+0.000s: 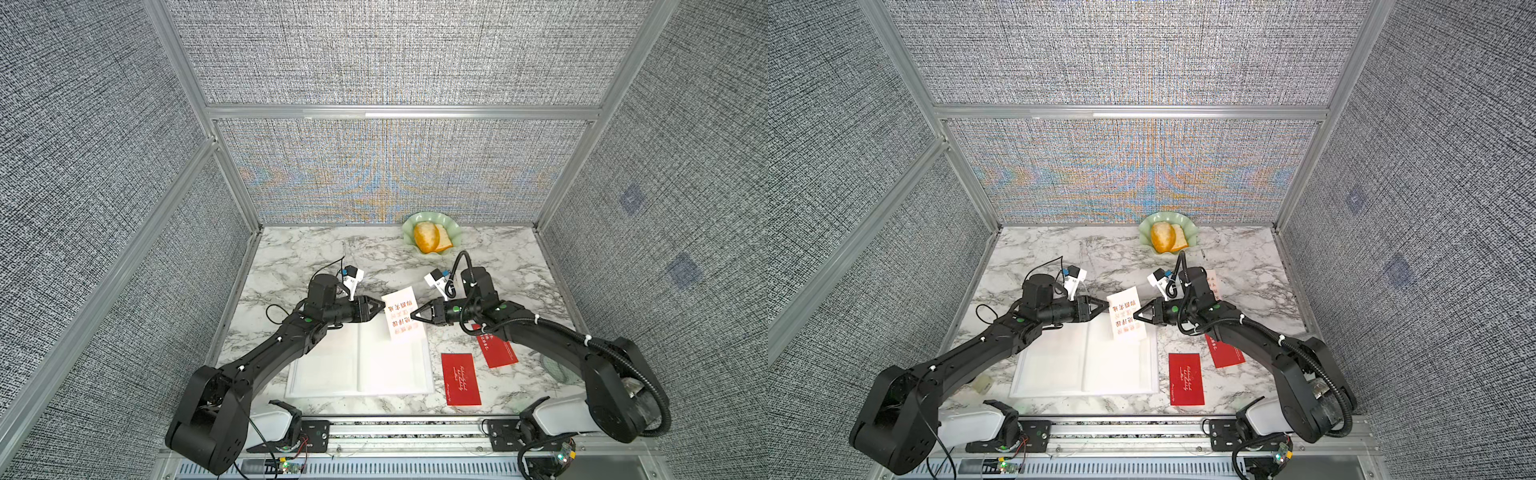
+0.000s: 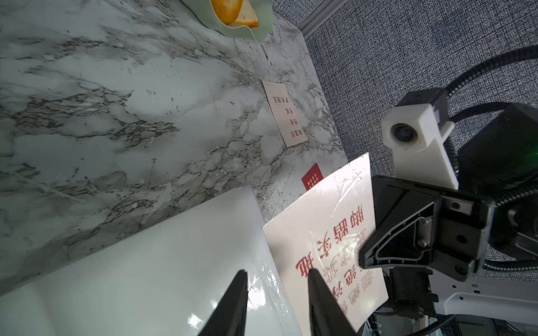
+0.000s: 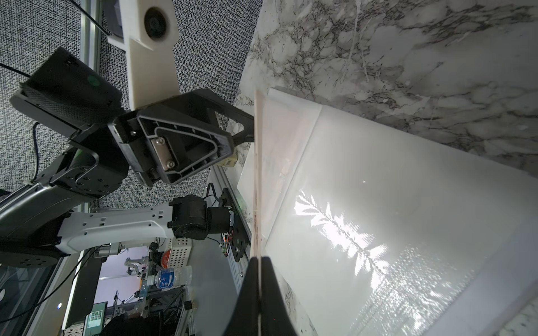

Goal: Place the photos into the photo albums
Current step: Pick up the photo at the center of the board.

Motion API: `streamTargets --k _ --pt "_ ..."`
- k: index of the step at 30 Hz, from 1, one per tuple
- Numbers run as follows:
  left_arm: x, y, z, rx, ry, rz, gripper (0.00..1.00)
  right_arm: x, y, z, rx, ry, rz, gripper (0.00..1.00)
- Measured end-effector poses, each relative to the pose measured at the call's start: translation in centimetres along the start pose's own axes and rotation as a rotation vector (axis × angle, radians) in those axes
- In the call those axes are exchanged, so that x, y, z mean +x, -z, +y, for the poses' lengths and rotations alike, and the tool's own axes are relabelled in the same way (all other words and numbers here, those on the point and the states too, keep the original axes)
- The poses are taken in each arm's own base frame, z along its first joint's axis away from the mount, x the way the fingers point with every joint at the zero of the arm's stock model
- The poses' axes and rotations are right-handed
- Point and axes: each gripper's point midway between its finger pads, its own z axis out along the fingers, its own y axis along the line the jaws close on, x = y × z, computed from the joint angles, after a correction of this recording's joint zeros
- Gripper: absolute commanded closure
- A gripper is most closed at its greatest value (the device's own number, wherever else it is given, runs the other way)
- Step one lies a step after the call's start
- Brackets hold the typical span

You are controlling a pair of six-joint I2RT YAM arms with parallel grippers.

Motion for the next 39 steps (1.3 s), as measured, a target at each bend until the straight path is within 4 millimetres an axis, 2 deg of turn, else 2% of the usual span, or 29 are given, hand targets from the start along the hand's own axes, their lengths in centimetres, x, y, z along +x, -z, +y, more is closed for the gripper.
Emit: streamTargets --k 3,14,23,29,34,35,37,39 --pt "0.4 -0.3 0.1 0.014 0.012 0.024 0.61 0.2 -0.2 0.3 -0.014 0.009 0.014 1.0" --pt "1.2 -0.3 -1.9 0.149 0.006 0.066 0.62 2.1 -1.5 1.3 -0.082 0.026 0.099 1.0" --pt "1.3 -0.3 -3.1 0.22 0.008 0.082 0.77 2.3 -1.6 1.6 -0.099 0.053 0.122 1.0" --pt "1.4 -0.4 -3.1 0.229 0.017 0.09 0.99 2.3 -1.4 1.5 -0.098 0.067 0.126 1.0" --pt "1.1 -0.3 -3.5 0.247 0.004 0.085 1.0 1.9 -1.0 1.5 -0.096 0.067 0.125 1.0" --pt "1.0 -0.3 -3.6 0.248 0.002 0.082 1.0 1.9 -1.0 1.4 -0.095 0.065 0.125 0.97" --pt "1.0 -0.3 -3.7 0.252 0.002 0.082 1.0 1.8 -0.9 1.3 -0.094 0.059 0.123 0.77" --pt "0.9 -0.3 -3.4 0.242 0.008 0.076 1.0 1.6 -0.7 1.1 -0.09 0.055 0.117 0.65"
